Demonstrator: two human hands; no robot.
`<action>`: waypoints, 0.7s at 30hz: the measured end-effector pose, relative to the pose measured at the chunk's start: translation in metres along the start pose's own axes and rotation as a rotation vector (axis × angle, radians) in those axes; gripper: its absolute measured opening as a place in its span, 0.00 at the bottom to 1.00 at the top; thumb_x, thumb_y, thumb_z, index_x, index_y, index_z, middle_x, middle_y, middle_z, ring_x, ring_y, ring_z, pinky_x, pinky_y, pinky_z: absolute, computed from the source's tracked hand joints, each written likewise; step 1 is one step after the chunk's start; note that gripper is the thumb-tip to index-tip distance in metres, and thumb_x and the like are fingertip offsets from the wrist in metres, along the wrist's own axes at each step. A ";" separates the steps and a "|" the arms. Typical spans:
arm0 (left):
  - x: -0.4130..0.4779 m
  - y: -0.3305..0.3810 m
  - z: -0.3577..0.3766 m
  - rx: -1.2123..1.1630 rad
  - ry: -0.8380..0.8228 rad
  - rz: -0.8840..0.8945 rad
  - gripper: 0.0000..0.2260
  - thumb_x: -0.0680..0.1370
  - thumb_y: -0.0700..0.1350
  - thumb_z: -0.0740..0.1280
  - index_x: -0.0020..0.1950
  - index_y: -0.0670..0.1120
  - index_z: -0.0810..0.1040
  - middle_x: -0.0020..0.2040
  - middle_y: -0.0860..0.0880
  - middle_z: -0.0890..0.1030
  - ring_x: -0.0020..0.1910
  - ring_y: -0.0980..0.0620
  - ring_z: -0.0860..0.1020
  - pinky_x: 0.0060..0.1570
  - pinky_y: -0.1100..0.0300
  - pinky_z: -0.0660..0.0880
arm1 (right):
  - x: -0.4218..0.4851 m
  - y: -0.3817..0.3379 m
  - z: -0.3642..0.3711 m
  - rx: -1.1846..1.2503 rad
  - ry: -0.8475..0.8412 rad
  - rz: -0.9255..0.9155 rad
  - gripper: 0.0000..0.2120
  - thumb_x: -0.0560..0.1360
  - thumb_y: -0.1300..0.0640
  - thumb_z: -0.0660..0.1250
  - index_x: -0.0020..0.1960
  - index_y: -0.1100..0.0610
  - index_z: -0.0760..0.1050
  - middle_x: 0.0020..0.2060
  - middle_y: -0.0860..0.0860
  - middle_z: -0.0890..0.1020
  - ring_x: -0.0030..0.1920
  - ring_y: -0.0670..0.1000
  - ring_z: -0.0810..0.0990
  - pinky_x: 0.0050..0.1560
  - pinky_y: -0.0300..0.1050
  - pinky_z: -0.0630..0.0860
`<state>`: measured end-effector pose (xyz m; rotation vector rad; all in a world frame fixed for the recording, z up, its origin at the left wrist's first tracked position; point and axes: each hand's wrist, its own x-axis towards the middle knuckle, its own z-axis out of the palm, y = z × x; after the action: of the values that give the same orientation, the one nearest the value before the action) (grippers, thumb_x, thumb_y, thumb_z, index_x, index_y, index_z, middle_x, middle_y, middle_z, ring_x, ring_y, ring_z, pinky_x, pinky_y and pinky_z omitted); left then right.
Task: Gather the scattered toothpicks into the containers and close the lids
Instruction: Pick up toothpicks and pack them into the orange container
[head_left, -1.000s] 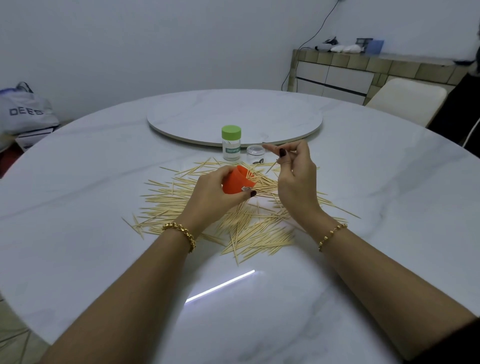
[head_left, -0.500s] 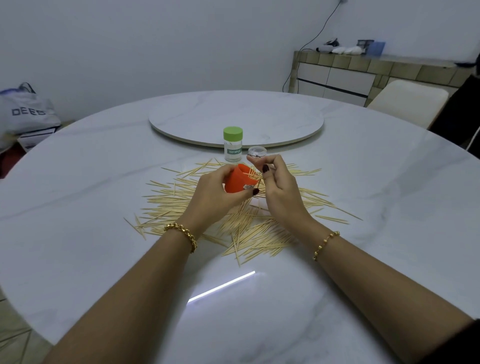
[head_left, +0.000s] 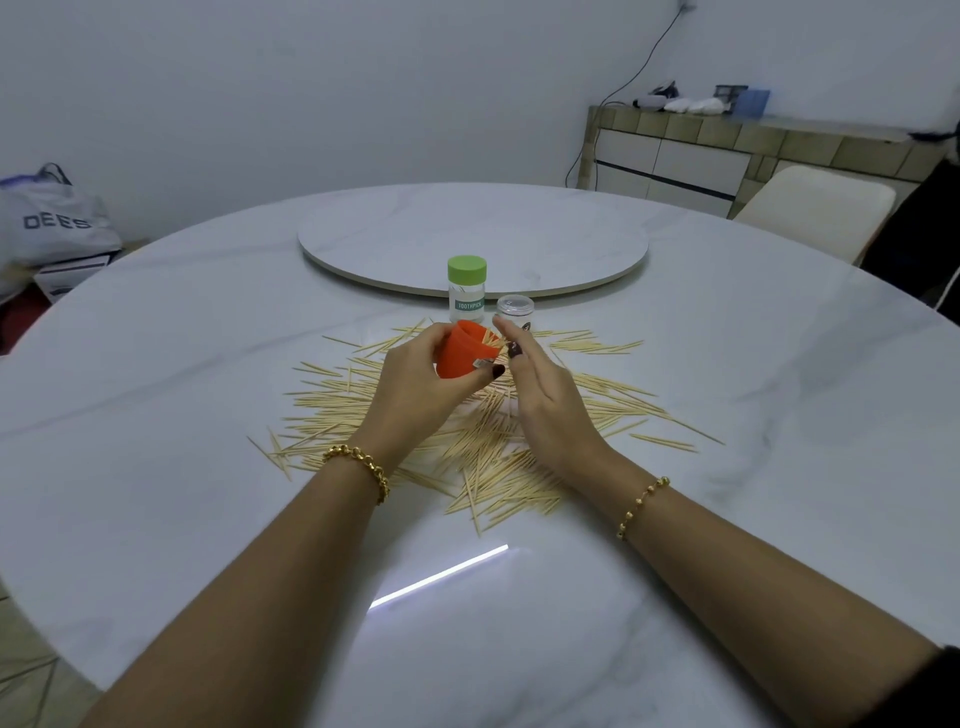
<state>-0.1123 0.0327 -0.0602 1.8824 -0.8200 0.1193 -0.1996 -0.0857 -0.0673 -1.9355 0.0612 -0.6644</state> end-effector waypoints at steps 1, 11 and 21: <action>0.000 0.000 0.000 0.001 -0.001 -0.002 0.20 0.71 0.53 0.74 0.60 0.49 0.76 0.51 0.54 0.80 0.50 0.57 0.77 0.40 0.78 0.70 | 0.000 0.001 0.002 -0.046 -0.025 -0.033 0.21 0.81 0.55 0.51 0.73 0.53 0.64 0.59 0.51 0.78 0.55 0.43 0.76 0.59 0.42 0.73; -0.001 0.001 0.007 0.008 -0.067 0.007 0.21 0.70 0.53 0.74 0.61 0.49 0.77 0.51 0.55 0.81 0.50 0.58 0.77 0.43 0.76 0.72 | 0.007 0.012 -0.002 -0.171 -0.012 -0.058 0.24 0.78 0.50 0.51 0.72 0.54 0.67 0.67 0.51 0.73 0.68 0.48 0.70 0.67 0.53 0.68; 0.001 -0.002 0.006 0.009 -0.049 -0.008 0.21 0.71 0.53 0.74 0.62 0.50 0.76 0.52 0.55 0.80 0.51 0.59 0.77 0.42 0.76 0.71 | 0.011 0.019 -0.010 -0.342 -0.021 -0.183 0.23 0.78 0.50 0.49 0.72 0.51 0.67 0.72 0.48 0.67 0.74 0.45 0.61 0.72 0.56 0.62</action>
<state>-0.1122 0.0275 -0.0638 1.9034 -0.8458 0.0723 -0.1904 -0.1065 -0.0754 -2.2965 -0.0181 -0.7943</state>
